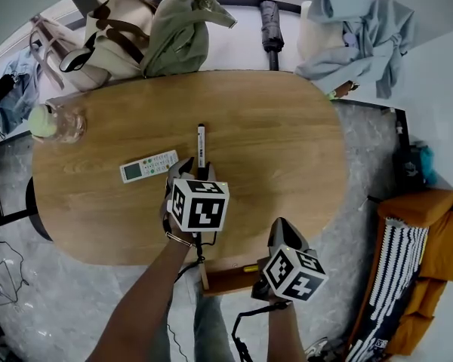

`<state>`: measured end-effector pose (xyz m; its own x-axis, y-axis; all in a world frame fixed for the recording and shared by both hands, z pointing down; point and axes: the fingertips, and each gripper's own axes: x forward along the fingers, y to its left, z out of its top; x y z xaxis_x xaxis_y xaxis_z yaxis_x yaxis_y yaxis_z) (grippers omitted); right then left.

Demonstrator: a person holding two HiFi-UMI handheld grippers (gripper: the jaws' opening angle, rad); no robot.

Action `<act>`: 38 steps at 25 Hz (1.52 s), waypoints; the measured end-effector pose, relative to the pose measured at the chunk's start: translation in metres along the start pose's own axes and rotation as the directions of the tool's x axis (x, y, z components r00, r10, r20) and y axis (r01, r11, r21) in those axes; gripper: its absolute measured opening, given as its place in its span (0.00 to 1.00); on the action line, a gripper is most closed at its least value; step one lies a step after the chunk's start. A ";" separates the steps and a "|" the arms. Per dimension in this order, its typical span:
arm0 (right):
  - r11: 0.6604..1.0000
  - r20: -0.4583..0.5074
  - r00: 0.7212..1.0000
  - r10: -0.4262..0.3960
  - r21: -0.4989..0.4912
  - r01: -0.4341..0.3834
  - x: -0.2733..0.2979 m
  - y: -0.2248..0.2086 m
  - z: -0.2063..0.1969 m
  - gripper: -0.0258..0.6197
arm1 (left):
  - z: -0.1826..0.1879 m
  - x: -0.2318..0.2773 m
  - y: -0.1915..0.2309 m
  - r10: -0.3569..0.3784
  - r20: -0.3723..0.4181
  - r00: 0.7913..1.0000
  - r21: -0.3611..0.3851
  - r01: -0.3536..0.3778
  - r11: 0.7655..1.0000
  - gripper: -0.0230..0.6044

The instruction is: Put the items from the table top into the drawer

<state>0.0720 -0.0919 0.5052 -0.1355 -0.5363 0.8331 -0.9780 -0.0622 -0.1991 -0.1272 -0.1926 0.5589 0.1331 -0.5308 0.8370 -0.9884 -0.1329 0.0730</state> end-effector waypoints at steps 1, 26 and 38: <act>1.000 -0.002 1.000 -0.001 -0.001 0.001 0.000 -0.001 0.000 0.05 | 0.001 0.002 0.002 0.009 -0.003 1.000 -0.003 -0.009 1.000 0.27; 0.999 -0.032 0.999 -0.029 0.037 0.030 -0.006 -0.029 -0.014 0.05 | -0.001 0.027 0.003 0.045 -0.076 0.996 -0.085 -0.051 0.995 0.16; 0.997 -0.004 0.999 -0.042 0.063 0.042 -0.009 -0.036 -0.010 0.05 | -0.003 0.017 0.003 0.028 -0.062 0.998 -0.094 -0.033 0.995 0.13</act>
<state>0.1067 -0.0762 0.5098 -0.0954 -0.5300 0.8426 -0.9709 -0.1372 -0.1962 -0.1287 -0.1991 0.5749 0.1011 -0.4809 0.8709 -0.9948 -0.0360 0.0956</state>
